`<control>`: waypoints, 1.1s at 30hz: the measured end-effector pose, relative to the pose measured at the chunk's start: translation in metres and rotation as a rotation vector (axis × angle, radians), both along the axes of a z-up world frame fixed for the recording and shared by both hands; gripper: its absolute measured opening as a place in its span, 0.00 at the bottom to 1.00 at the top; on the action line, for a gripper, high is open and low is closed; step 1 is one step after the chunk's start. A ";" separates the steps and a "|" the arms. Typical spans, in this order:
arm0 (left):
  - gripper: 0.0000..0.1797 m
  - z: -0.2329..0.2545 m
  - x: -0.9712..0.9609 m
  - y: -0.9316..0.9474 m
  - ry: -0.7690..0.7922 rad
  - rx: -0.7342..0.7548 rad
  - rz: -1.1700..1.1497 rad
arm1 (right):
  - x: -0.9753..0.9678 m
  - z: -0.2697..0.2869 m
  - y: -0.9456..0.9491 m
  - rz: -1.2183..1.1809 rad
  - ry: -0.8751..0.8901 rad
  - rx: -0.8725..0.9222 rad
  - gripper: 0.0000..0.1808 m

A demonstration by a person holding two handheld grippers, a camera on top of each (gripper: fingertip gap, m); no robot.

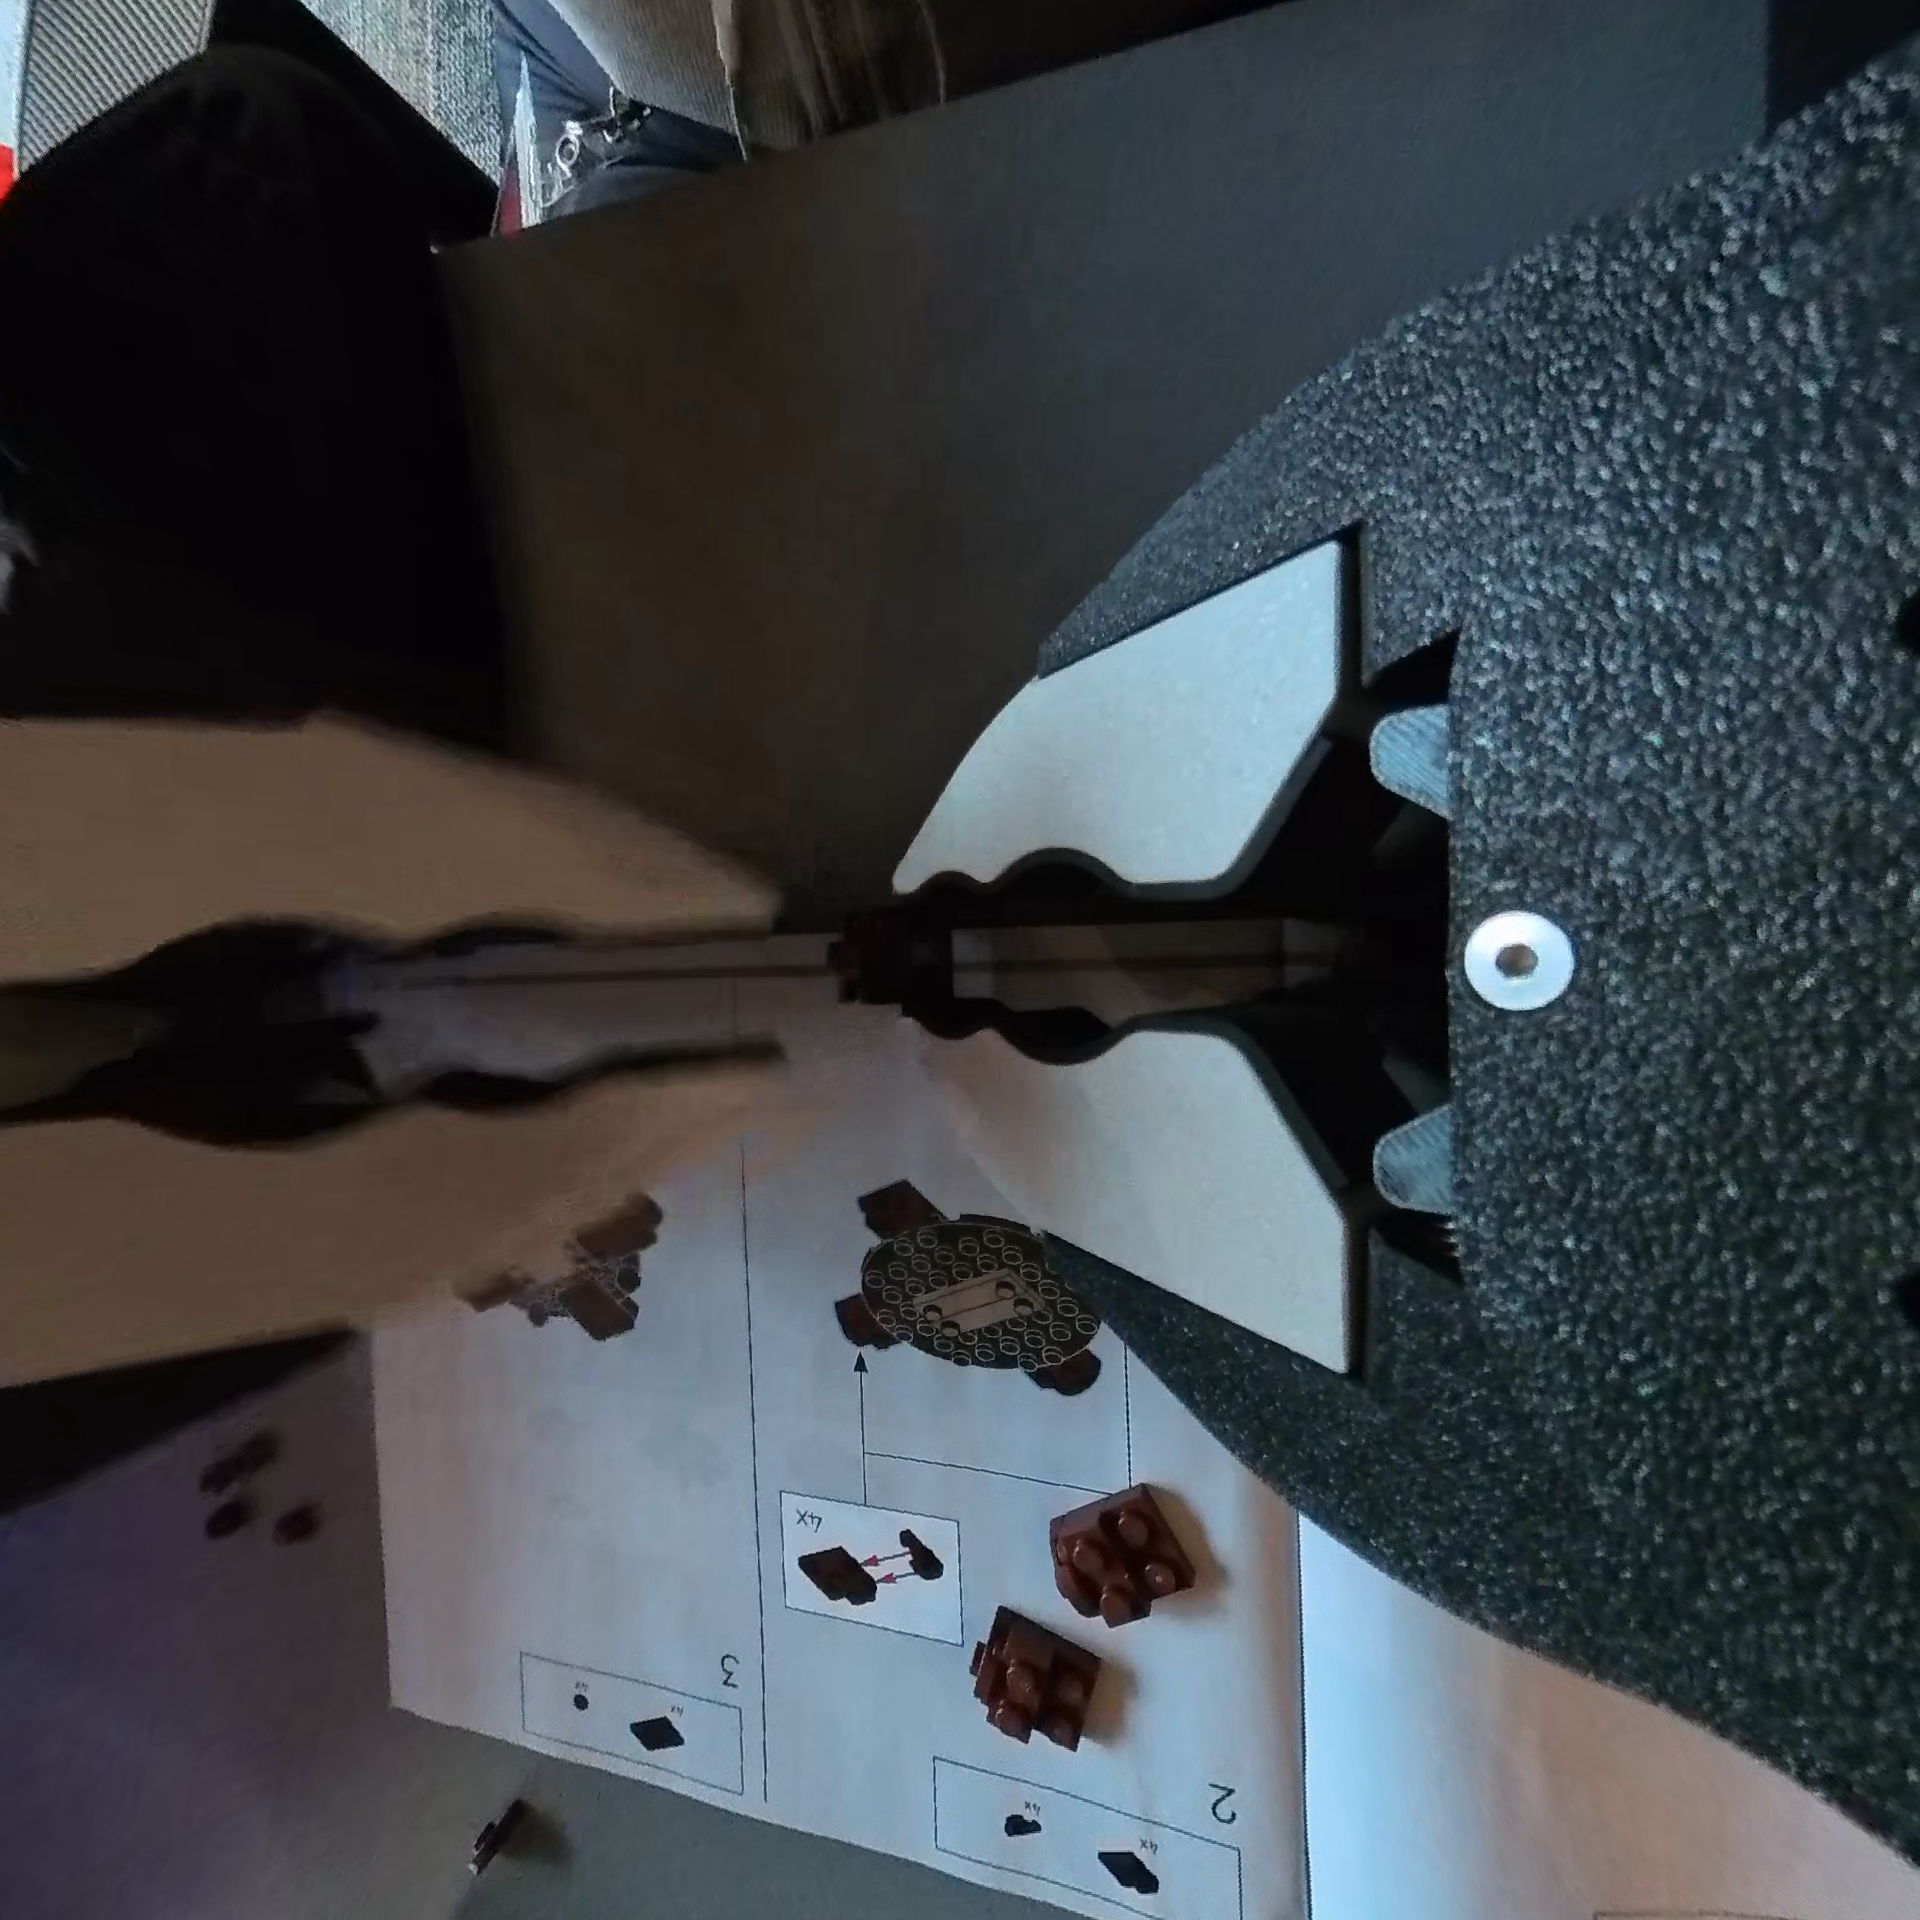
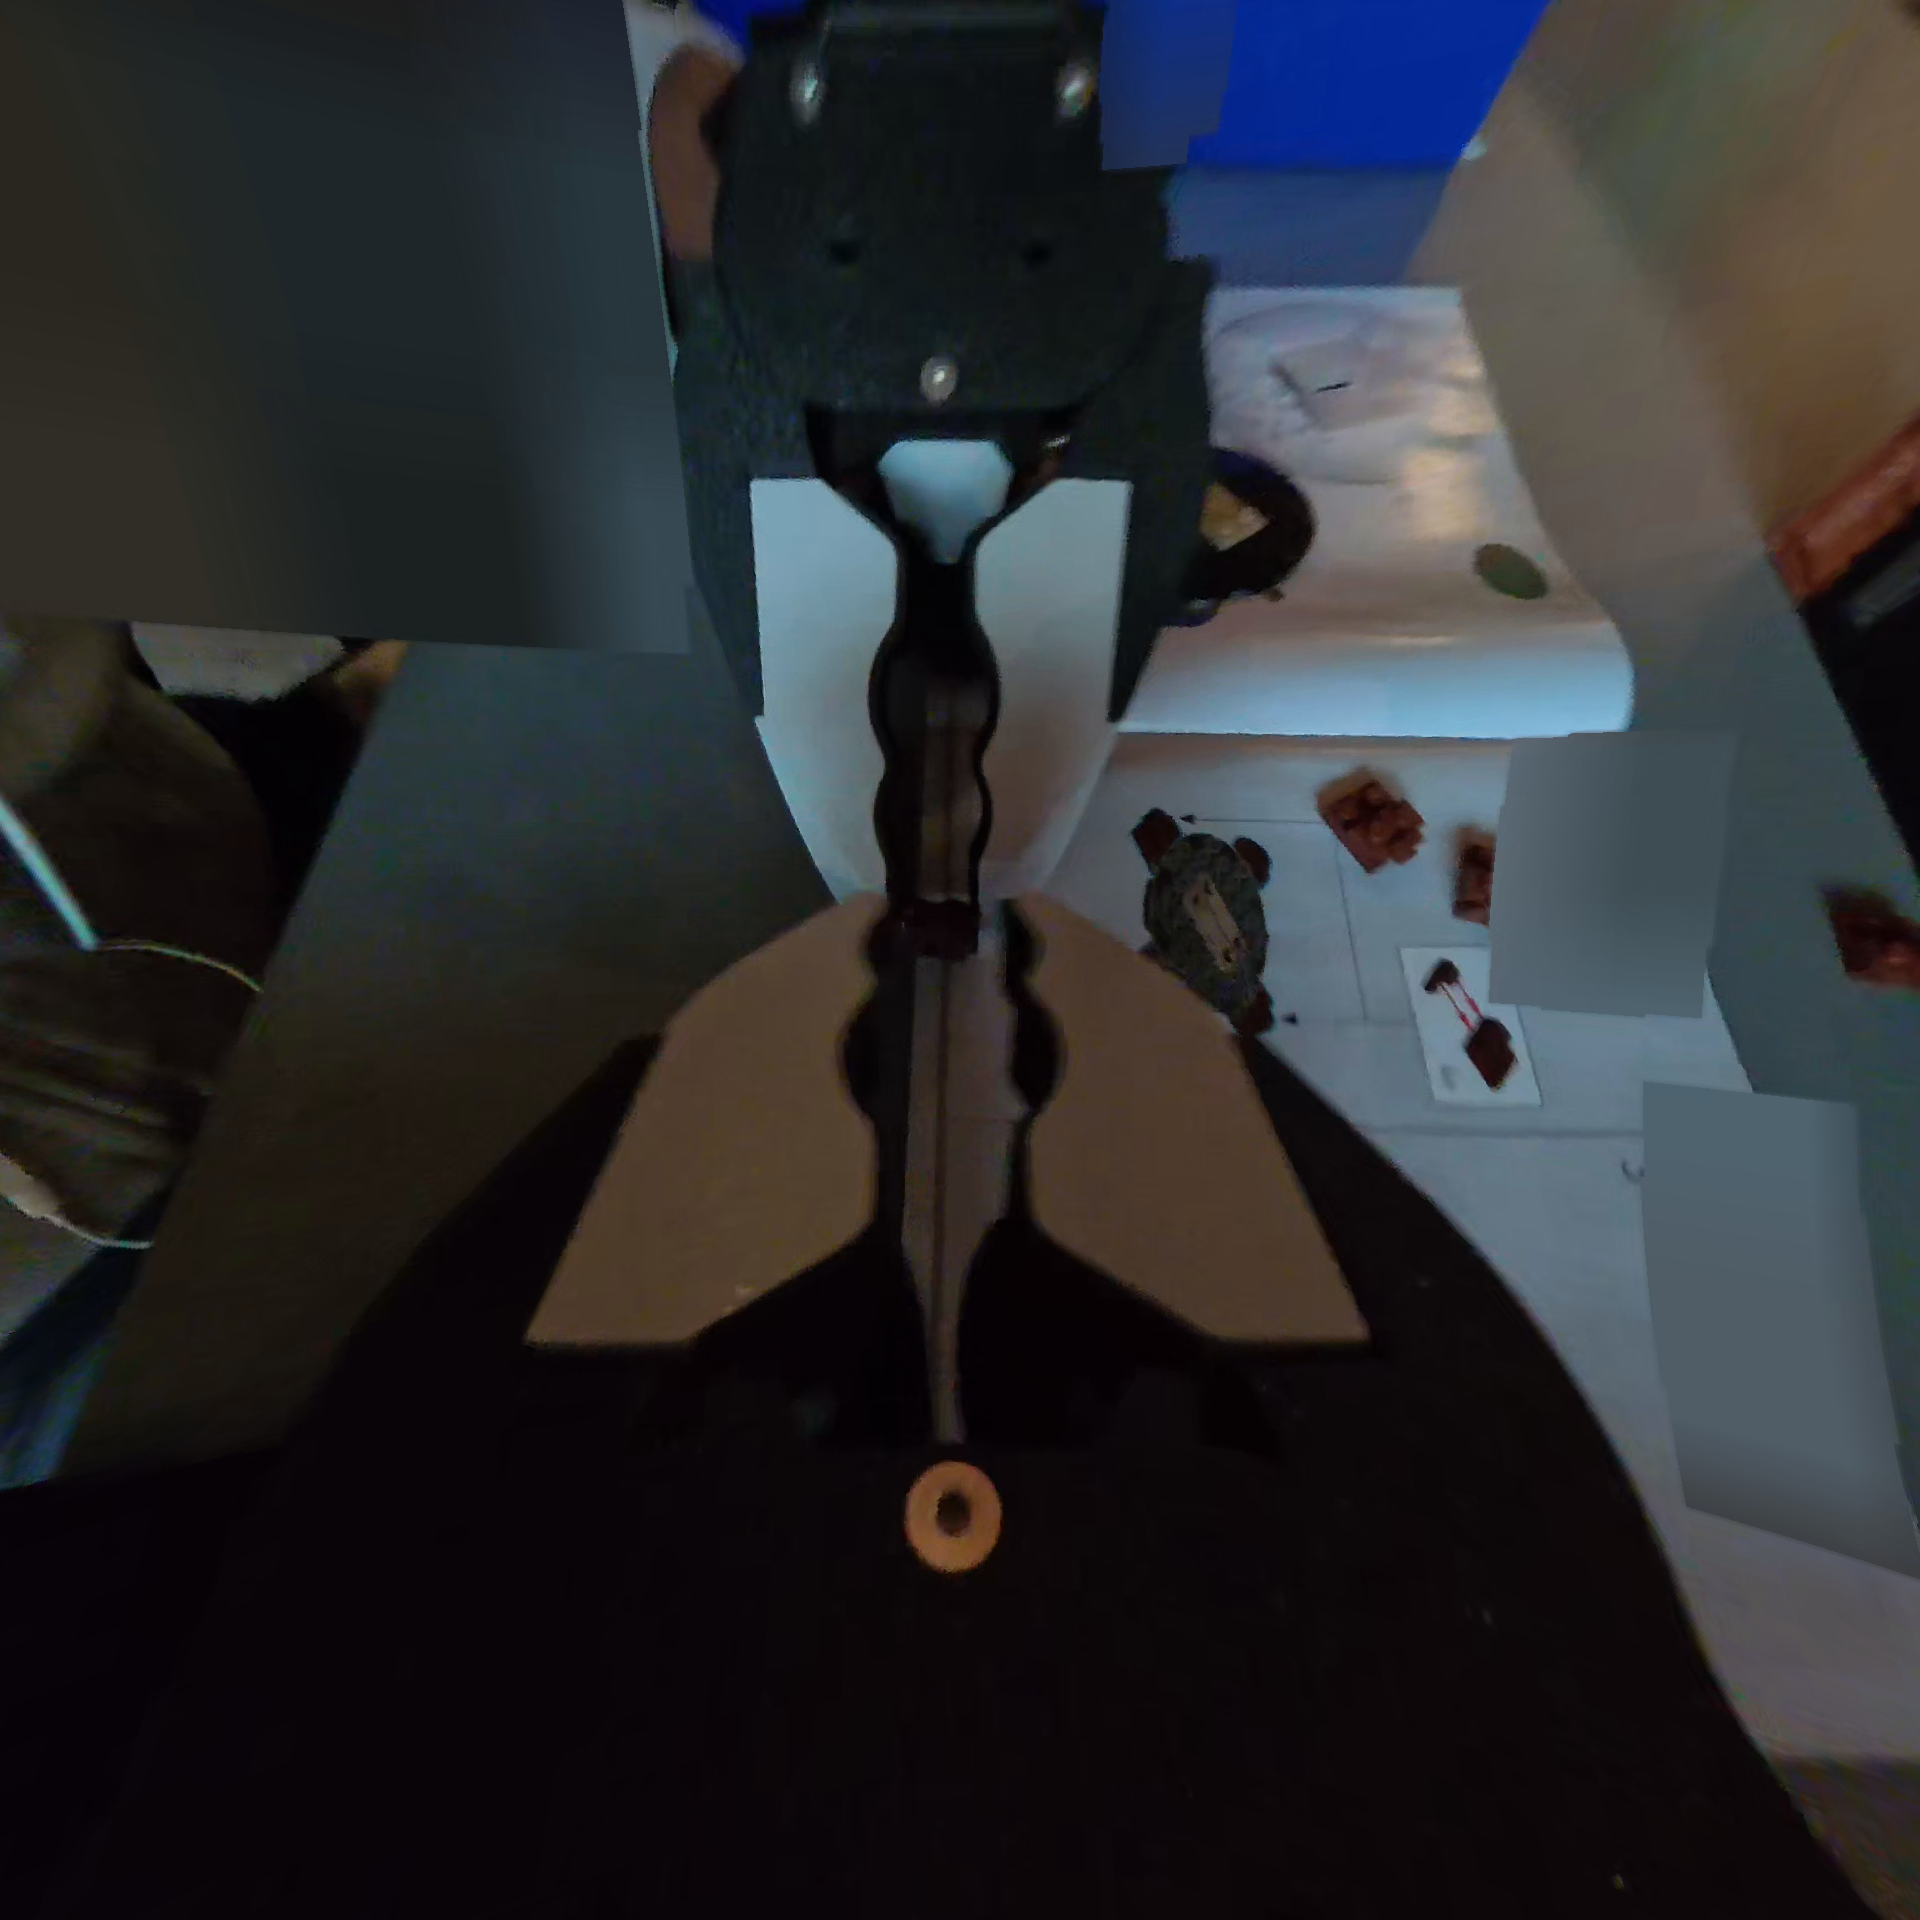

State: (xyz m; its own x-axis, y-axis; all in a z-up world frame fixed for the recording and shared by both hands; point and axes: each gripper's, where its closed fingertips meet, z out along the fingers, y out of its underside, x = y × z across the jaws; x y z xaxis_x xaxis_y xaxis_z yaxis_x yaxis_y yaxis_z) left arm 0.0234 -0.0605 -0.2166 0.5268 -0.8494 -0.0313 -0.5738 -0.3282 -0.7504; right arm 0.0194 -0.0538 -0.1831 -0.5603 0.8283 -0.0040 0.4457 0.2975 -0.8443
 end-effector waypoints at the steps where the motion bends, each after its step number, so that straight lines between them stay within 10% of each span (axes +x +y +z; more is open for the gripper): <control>1: 0.08 0.000 0.000 0.000 0.000 0.000 0.001 | 0.001 0.002 0.001 -0.013 0.016 -0.015 0.04; 33: 0.08 0.000 0.000 0.000 -0.007 -0.014 0.002 | 0.001 -0.018 -0.005 0.007 -0.152 0.137 0.01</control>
State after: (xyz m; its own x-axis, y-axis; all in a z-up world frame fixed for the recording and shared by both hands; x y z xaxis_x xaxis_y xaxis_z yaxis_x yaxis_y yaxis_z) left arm 0.0234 -0.0601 -0.2170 0.5285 -0.8488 -0.0159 -0.5680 -0.3396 -0.7497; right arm 0.0206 -0.0585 -0.2011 -0.5679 0.8227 0.0236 0.5625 0.4089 -0.7186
